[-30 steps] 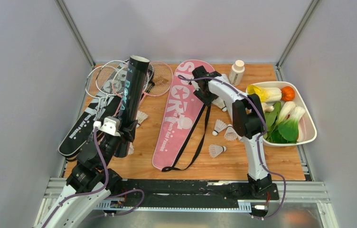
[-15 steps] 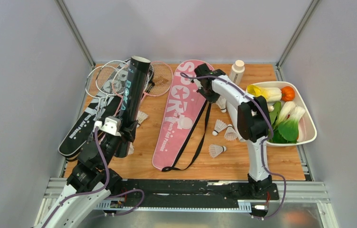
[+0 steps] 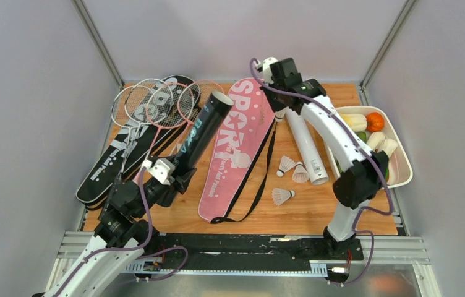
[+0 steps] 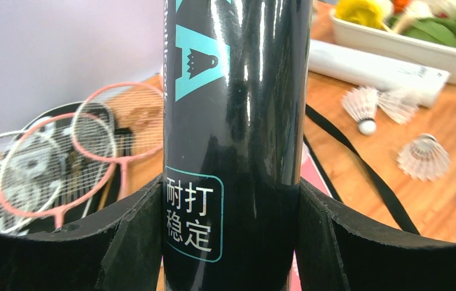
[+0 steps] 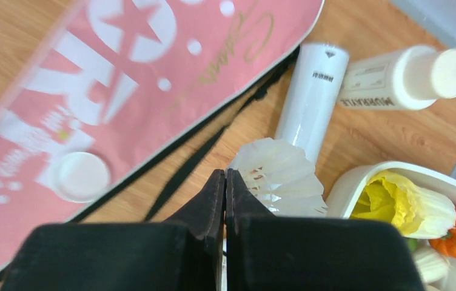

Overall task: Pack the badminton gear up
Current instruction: Pick up the shuttlecock at the center of the board, then place the shuttlecock at the shuttle tube.

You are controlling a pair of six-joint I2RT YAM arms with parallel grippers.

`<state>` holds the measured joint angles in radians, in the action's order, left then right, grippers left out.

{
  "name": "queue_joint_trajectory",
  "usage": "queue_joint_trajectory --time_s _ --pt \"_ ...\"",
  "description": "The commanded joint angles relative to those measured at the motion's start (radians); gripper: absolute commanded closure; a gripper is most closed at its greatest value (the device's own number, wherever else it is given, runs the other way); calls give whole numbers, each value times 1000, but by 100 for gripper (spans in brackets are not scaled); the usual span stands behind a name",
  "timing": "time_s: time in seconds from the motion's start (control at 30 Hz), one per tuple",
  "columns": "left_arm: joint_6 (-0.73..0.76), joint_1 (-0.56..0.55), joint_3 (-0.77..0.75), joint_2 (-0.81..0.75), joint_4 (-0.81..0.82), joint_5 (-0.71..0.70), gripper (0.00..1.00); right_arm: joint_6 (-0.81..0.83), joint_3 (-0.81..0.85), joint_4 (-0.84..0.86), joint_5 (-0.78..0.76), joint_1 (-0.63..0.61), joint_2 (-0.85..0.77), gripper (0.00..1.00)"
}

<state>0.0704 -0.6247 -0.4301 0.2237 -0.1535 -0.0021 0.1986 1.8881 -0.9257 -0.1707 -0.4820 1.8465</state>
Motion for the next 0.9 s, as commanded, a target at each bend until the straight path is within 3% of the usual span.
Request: queue_joint_trajectory --time_s 0.0,0.17,0.3,0.6,0.87 --pt "63 3 0 31 116 217 100 -145 -6 209 168 -4 -267 100" --pt "102 3 -4 79 103 307 100 -227 -203 465 342 -5 -547 100" --pt "107 3 4 97 119 357 100 -270 -281 523 462 -4 -686 100" --pt "150 3 13 103 148 427 100 -394 -408 581 709 -5 -857 100" --pt "144 2 5 130 180 432 100 -526 -515 672 869 -5 -883 100"
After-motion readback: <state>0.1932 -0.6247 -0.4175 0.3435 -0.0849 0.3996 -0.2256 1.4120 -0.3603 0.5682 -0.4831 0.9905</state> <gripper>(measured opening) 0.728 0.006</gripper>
